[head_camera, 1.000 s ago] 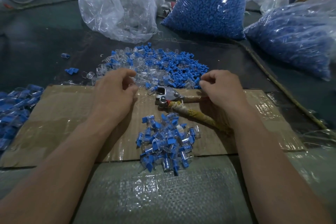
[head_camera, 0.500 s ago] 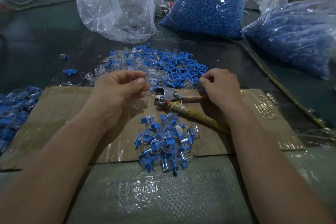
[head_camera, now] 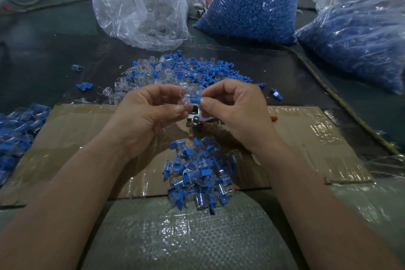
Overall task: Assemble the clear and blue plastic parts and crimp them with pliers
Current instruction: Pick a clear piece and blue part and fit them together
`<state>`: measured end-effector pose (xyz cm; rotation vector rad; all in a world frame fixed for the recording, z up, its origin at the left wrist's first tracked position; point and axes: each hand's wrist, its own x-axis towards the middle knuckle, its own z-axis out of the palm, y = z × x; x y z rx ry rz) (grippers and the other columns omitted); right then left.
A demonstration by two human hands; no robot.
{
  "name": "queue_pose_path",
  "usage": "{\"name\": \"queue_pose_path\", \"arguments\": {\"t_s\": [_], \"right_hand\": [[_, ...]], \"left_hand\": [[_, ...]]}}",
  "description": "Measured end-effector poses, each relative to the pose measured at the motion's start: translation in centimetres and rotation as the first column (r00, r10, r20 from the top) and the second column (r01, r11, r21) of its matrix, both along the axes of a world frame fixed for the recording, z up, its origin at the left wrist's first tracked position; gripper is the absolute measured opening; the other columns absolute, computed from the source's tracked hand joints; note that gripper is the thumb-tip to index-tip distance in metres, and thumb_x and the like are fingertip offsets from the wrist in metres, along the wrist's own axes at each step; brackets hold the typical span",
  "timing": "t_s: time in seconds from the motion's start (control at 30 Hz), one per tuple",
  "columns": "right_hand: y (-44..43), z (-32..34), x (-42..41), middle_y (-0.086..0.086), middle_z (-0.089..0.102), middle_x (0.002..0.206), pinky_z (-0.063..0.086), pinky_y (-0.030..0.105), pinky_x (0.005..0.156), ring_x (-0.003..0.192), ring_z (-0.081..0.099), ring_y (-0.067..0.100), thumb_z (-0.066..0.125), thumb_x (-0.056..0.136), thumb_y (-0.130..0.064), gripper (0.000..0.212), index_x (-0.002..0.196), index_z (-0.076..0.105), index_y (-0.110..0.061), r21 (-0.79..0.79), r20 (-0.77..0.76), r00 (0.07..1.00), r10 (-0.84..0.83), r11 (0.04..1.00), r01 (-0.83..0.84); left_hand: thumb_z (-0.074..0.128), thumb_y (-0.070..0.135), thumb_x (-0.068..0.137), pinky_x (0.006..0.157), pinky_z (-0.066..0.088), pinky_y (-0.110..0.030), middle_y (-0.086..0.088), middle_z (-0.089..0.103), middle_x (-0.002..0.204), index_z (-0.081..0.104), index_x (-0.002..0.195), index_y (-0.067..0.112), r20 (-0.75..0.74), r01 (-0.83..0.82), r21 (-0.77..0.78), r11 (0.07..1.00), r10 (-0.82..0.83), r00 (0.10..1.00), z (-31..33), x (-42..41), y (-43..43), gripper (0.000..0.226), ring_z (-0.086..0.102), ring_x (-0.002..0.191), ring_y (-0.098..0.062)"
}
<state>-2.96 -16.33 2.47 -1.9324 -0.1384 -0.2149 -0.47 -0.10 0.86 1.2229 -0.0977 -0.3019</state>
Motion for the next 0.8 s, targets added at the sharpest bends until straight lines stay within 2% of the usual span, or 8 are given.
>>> {"name": "queue_pose_path", "arguments": {"t_s": [0.1, 0.2, 0.27, 0.33, 0.4, 0.57, 0.8], "right_hand": [[0.26, -0.02, -0.1, 0.0, 0.068, 0.075, 0.057, 0.029, 0.07, 0.07, 0.067, 0.014, 0.069, 0.079, -0.006, 0.017, 0.076, 0.064, -0.021, -0.03, -0.004, 1.0, 0.031, 0.999, -0.031], [0.33, -0.13, -0.04, 0.001, 0.069, 0.073, 0.057, 0.033, 0.069, 0.07, 0.067, 0.017, 0.07, 0.077, -0.005, 0.018, 0.072, 0.064, -0.021, -0.054, 0.003, 1.0, 0.014, 0.998, -0.014], [0.36, -0.13, -0.04, 0.001, 0.069, 0.072, 0.057, 0.032, 0.067, 0.068, 0.067, 0.016, 0.071, 0.076, -0.005, 0.016, 0.072, 0.065, -0.02, -0.052, 0.001, 1.0, 0.021, 0.998, -0.021], [0.36, -0.13, -0.05, -0.002, 0.068, 0.069, 0.056, 0.024, 0.063, 0.063, 0.066, 0.01, 0.073, 0.075, -0.005, 0.017, 0.071, 0.065, -0.019, -0.026, -0.003, 0.999, 0.046, 0.999, -0.046], [0.35, -0.08, -0.06, -0.005, 0.067, 0.066, 0.055, 0.019, 0.06, 0.06, 0.065, 0.007, 0.074, 0.073, -0.005, 0.017, 0.07, 0.065, -0.019, 0.004, -0.009, 0.997, 0.071, 0.997, -0.071], [0.3, -0.03, -0.18, 0.0, 0.068, 0.067, 0.056, 0.022, 0.059, 0.06, 0.067, 0.013, 0.074, 0.072, -0.005, 0.013, 0.073, 0.064, -0.014, 0.062, -0.033, 0.99, 0.139, 0.989, -0.136], [0.21, -0.01, -0.23, 0.0, 0.067, 0.062, 0.052, 0.019, 0.053, 0.055, 0.065, 0.012, 0.071, 0.076, -0.006, 0.01, 0.073, 0.062, -0.011, 0.115, -0.052, 0.986, 0.156, 0.982, -0.149]], "left_hand": [[0.059, -0.006, 0.057, 0.054, 0.054, -0.022, -0.005, 0.069, 0.067, 0.068, 0.072, 0.007, 0.007, 0.044, -0.005, 0.999, -0.044, 0.999, 0.12, -0.39, -0.29, 0.022, 0.069, 0.066, -0.016], [0.061, -0.004, 0.055, 0.054, 0.053, -0.019, -0.005, 0.069, 0.066, 0.071, 0.06, 0.012, 0.062, 0.057, 0.054, 0.997, -0.06, 0.996, 0.28, -0.52, -0.43, 0.02, 0.069, 0.063, -0.014], [0.063, -0.001, 0.055, 0.054, 0.053, -0.019, -0.005, 0.07, 0.068, 0.07, 0.061, 0.013, 0.096, 0.036, 0.1, 0.994, -0.045, 0.994, 0.19, -0.61, -0.43, 0.017, 0.069, 0.064, -0.014], [0.066, 0.004, 0.055, 0.056, 0.054, -0.021, -0.005, 0.07, 0.07, 0.07, 0.065, 0.015, 0.15, 0.013, 0.174, 0.985, -0.04, 0.988, 0.07, -0.66, -0.39, 0.015, 0.069, 0.065, -0.015], [0.068, 0.006, 0.056, 0.054, 0.054, -0.022, -0.006, 0.07, 0.07, 0.071, 0.067, 0.015, 0.163, -0.007, 0.182, 0.983, -0.023, 0.986, 0.01, -0.67, -0.39, 0.014, 0.068, 0.062, -0.016], [0.068, 0.016, 0.056, 0.054, 0.051, -0.016, -0.001, 0.071, 0.069, 0.067, 0.071, 0.018, 0.311, -0.086, 0.334, 0.939, -0.023, 0.95, -0.07, -0.79, -0.67, 0.015, 0.068, 0.061, -0.01], [0.068, 0.018, 0.056, 0.061, 0.054, -0.017, 0.002, 0.072, 0.072, 0.067, 0.072, 0.02, 0.379, -0.161, 0.295, 0.942, 0.039, 0.924, -0.06, -0.91, -0.78, 0.016, 0.068, 0.066, -0.01]]}}
